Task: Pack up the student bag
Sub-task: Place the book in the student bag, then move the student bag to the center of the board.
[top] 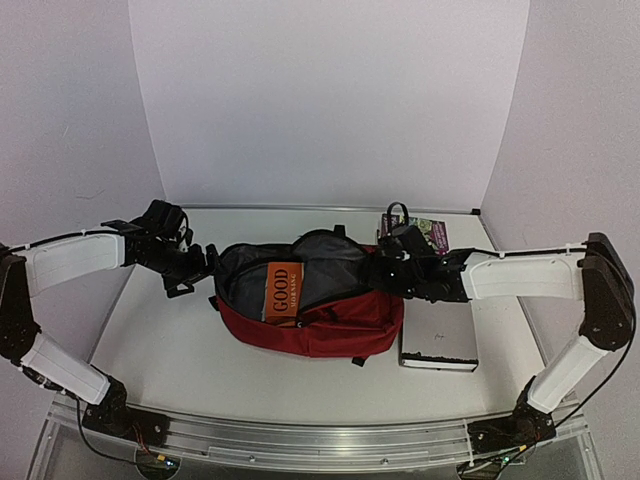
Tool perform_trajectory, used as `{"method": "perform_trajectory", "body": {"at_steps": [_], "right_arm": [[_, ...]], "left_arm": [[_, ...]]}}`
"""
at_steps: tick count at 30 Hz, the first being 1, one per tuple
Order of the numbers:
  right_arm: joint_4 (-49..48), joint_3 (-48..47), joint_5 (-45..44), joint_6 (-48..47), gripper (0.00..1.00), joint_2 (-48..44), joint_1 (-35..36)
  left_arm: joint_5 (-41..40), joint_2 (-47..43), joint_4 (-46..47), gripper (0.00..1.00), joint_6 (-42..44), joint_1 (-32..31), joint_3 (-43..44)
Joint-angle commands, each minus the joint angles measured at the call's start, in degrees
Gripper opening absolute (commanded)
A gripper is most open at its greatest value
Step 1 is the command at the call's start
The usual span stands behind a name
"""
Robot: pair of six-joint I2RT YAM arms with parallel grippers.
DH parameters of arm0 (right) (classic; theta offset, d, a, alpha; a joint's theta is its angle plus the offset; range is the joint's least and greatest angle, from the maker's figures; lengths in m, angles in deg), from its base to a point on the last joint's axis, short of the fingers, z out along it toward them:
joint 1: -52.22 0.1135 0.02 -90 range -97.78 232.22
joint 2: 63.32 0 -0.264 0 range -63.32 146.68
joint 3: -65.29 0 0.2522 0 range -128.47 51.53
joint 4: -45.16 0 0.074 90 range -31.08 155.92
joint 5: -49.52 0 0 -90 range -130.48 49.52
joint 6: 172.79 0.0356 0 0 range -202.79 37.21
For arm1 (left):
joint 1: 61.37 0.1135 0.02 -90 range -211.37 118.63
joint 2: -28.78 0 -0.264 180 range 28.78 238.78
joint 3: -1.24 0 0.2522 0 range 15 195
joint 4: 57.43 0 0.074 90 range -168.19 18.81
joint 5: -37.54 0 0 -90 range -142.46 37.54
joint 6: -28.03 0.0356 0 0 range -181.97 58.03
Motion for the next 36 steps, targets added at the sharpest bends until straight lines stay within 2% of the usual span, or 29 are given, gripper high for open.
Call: {"method": "perform_trajectory", "body": {"at_steps": [1,3,9,11,12,14,17,19,22,24,32,36], "right_arm": [[3.91,-3.39,-1.84,-4.62,0.9,-5.05,-0.04],[6.38,-3.7,-3.16,-5.51,0.97,-7.03,-0.03],[15.59,-4.73,-6.55,-5.0,0.98,-11.56,-0.01],[18.32,-4.3,-7.85,-3.73,0.98,-12.76,-0.05],[19.22,-3.77,-8.32,-3.24,0.98,-13.26,-0.03],[19.86,-2.09,-8.07,-2.48,0.98,-14.47,-0.09],[20.07,0.24,-5.93,-1.58,0.98,-14.52,-1.22],[20.21,1.23,-3.67,-1.29,0.98,-13.27,-3.08],[20.34,1.61,-1.74,-1.31,0.98,-9.83,-5.03],[20.49,1.19,-1.33,-1.73,0.98,-6.44,-5.44],[21.7,-1.99,-4.27,-1.55,0.98,3.86,-5.68],[22.94,-3.25,-6.87,-1.26,0.91,7.62,-5.7]], "left_arm": [[-2.18,2.76,-0.28,1.0,0.95,0.31,2.86],[-1.72,3.74,1.11,1.0,0.96,0.31,2.85],[-0.56,9.13,4.31,1.0,1.99,0.28,4.23],[-1.18,10.5,5.15,0.95,2.39,0.37,4.76],[-1.36,11.16,5.79,0.9,2.43,0.43,4.81],[-1.51,12.3,7.43,0.72,2.24,0.62,4.67],[-2.17,13.63,8.6,0.35,1.03,0.83,5.03],[-3.29,13.11,9.02,0.19,0.49,0.88,4.9],[-3.66,10.74,9.51,0.04,-0.06,1.81,4.3],[-3.09,8.93,9.42,0.0,-0.48,3.22,3.55],[-3.1,-0.39,8.74,0.0,-1.41,8.6,-2.92],[-0.85,-0.99,8.44,0.0,-1.41,9.18,-4.66]]}}
